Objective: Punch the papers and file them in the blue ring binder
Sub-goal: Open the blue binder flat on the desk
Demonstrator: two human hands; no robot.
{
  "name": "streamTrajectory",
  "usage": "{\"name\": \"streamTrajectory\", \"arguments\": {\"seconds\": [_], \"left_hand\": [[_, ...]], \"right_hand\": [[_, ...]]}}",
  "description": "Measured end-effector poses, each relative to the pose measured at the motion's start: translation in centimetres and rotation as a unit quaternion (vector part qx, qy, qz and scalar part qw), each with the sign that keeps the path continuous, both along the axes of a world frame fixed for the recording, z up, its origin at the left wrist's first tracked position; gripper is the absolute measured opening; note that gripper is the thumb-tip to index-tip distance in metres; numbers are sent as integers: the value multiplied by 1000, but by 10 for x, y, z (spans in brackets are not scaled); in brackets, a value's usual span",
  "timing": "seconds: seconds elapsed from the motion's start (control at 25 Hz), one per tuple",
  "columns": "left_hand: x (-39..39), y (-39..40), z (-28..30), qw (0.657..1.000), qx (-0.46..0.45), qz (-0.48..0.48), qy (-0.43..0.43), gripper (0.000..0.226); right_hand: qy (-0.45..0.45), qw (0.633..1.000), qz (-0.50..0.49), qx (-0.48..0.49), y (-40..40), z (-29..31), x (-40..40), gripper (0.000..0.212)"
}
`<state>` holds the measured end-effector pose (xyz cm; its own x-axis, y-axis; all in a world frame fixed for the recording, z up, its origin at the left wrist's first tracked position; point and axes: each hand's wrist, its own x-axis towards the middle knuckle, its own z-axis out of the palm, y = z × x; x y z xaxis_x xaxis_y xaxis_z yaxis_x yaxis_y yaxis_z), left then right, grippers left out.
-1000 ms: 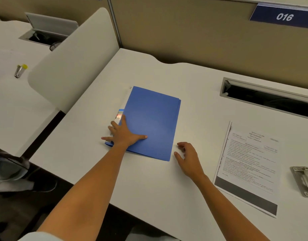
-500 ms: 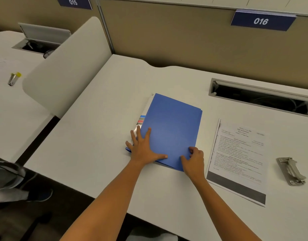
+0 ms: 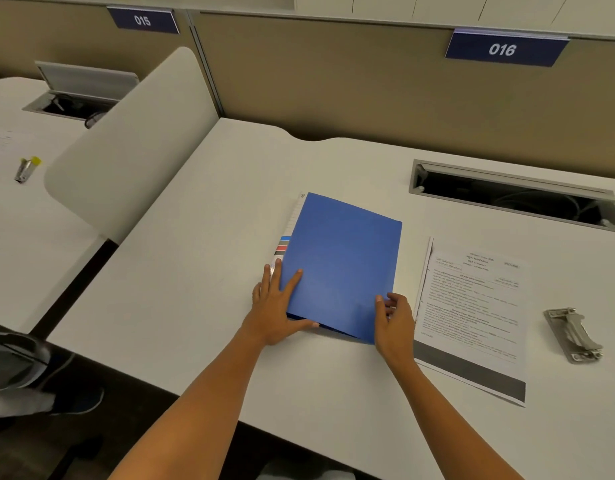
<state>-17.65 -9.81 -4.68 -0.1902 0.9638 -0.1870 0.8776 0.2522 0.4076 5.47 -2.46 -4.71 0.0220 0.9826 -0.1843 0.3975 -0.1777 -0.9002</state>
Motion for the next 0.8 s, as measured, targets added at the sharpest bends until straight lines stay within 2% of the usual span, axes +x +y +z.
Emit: {"name": "streamTrajectory", "arguments": {"seconds": [0.16,0.32,0.36,0.44,0.52,0.6,0.8], "left_hand": [[-5,-9,0,998,53,1,-38,103],[-6,-14,-1,990,101,32,-96,95],[-7,-16,-1,987,112,35,-106,92],[-7,-19,0,979,138,56,-140,83],[-4,-22,4,956,177,109,-207,68],[-2,-21,10,922,215,172,-271,55],[1,-14,21,878,239,295,-291,46]], "right_hand": [[-4,1000,18,21,-4,0,4,34],[-16,999,38,29,-10,-6,6,52],[-31,997,56,33,-10,-7,7,51],[-87,988,122,44,-9,-10,11,36],[-159,967,187,68,-8,-15,15,37],[-184,959,206,65,-7,-14,15,42],[-225,947,222,56,-5,-8,10,47]]}}
